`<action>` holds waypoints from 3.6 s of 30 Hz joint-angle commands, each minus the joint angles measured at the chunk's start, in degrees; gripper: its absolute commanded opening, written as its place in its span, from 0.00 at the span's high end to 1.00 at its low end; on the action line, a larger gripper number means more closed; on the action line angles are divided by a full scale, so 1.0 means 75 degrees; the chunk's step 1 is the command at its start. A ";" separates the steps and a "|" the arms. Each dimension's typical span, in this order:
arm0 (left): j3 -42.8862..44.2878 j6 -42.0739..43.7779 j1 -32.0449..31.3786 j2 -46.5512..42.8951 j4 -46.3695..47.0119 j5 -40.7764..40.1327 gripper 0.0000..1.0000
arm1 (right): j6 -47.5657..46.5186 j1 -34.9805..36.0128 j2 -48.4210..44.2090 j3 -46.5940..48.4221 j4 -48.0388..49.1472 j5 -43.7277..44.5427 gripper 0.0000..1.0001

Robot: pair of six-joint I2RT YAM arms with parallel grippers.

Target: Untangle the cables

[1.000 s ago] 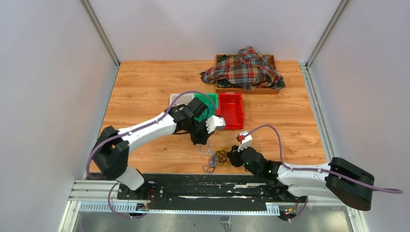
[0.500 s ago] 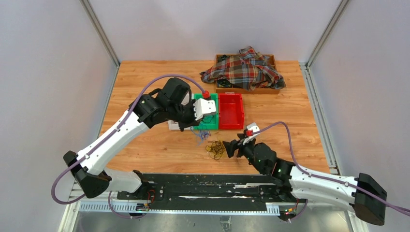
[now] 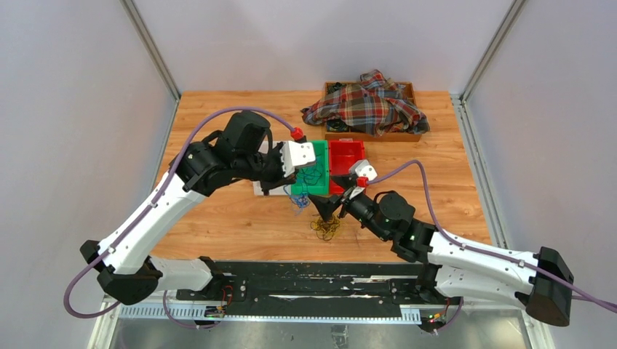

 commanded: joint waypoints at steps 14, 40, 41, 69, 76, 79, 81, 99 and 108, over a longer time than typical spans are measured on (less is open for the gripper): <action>0.0657 -0.0362 -0.0133 -0.0204 -0.0433 0.0955 1.00 | -0.0337 0.0242 0.0884 0.0707 0.0575 0.0378 0.27; 0.2765 -0.0823 -0.0203 0.0134 -0.0814 0.1926 1.00 | 0.0497 0.0254 0.1979 0.0042 0.1211 0.0097 0.51; 0.2877 -0.0800 -0.0203 0.0150 -0.0814 0.1872 1.00 | 0.0585 0.0254 0.1969 -0.0074 0.1217 0.0121 0.52; 0.6385 0.0551 -0.0203 0.1355 -0.0513 -0.1329 1.00 | 0.1789 0.0289 0.2419 -0.2113 0.1660 0.0925 0.66; 0.6138 0.0845 -0.0203 0.1136 0.0724 -0.2051 0.99 | 0.1877 0.0289 0.2438 -0.2251 0.1726 0.1004 0.67; 0.5844 0.0773 -0.0203 0.0999 0.1296 -0.2422 1.00 | 0.1899 0.0289 0.2435 -0.2284 0.1726 0.1042 0.69; 0.5481 0.0790 -0.0203 0.0776 0.2052 -0.2655 1.00 | 0.1931 0.0288 0.2441 -0.2303 0.1726 0.1050 0.71; 0.1429 0.0413 -0.0203 -0.0152 0.2995 -0.2717 1.00 | 0.1603 0.0267 -0.0092 -0.2003 0.0701 0.1491 0.60; 0.0355 0.0519 -0.0203 0.0414 0.3510 -0.3025 0.99 | 0.1518 0.0034 -0.1613 -0.1875 -0.0323 0.2167 0.66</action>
